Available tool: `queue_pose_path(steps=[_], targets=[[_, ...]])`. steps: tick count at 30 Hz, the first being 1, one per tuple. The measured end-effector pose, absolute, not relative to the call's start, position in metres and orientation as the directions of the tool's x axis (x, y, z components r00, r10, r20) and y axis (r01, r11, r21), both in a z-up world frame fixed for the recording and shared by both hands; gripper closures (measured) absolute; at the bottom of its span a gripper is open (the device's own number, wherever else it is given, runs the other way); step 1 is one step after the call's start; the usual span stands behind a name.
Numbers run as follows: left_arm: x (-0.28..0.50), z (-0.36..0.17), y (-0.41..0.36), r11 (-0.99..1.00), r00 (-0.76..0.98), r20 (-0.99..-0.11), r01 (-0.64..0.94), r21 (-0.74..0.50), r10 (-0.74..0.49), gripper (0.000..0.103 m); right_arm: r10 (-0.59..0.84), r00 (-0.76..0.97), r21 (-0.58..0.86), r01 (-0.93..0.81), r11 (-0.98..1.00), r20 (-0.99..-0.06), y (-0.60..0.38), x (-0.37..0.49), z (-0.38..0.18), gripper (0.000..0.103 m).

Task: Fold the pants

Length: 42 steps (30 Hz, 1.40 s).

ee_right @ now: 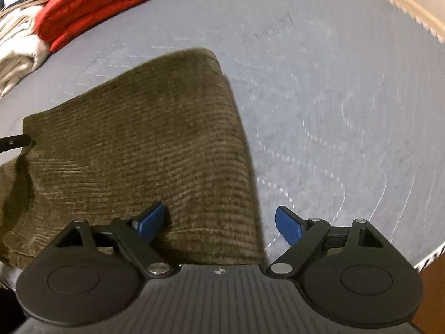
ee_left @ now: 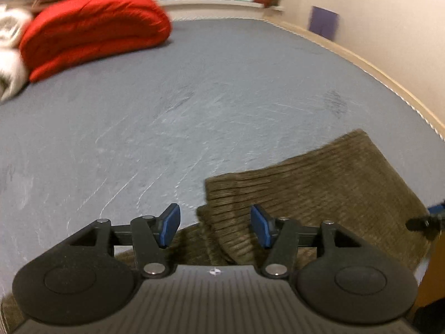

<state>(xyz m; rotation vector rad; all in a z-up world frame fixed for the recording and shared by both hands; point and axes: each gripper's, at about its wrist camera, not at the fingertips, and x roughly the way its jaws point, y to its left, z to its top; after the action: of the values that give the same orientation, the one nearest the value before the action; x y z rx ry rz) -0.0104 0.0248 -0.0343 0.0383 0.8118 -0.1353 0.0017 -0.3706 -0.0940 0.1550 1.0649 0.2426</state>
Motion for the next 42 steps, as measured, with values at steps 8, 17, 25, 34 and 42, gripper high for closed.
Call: queue_pose_path(steps=[8,17,25,34,42], targets=[[-0.016,-0.038,0.009,0.985,0.683,-0.724,0.17,0.023,-0.101,0.041,0.275,0.444,0.261,-0.093,0.961,-0.853,-0.369,0.008,-0.102,0.015],[-0.017,-0.036,0.008,0.984,0.682,-0.724,0.174,0.027,-0.101,0.041,0.304,0.447,0.291,-0.1,0.951,-0.841,-0.368,0.003,-0.098,0.032],[-0.017,-0.021,0.015,0.989,0.706,-0.698,0.142,-0.031,-0.123,0.041,0.325,0.547,0.243,-0.218,0.945,-0.771,-0.352,-0.023,-0.066,0.068],[-0.031,0.015,0.04,0.822,0.648,-0.558,0.197,-0.535,-0.518,0.018,0.484,0.723,-0.118,-0.607,0.786,-0.493,-0.257,-0.117,0.003,0.07],[-0.038,0.009,0.042,0.768,0.528,-0.581,0.252,-0.589,-0.619,0.017,0.647,0.605,-0.275,-0.792,0.544,-0.464,-0.166,-0.172,-0.001,0.071]])
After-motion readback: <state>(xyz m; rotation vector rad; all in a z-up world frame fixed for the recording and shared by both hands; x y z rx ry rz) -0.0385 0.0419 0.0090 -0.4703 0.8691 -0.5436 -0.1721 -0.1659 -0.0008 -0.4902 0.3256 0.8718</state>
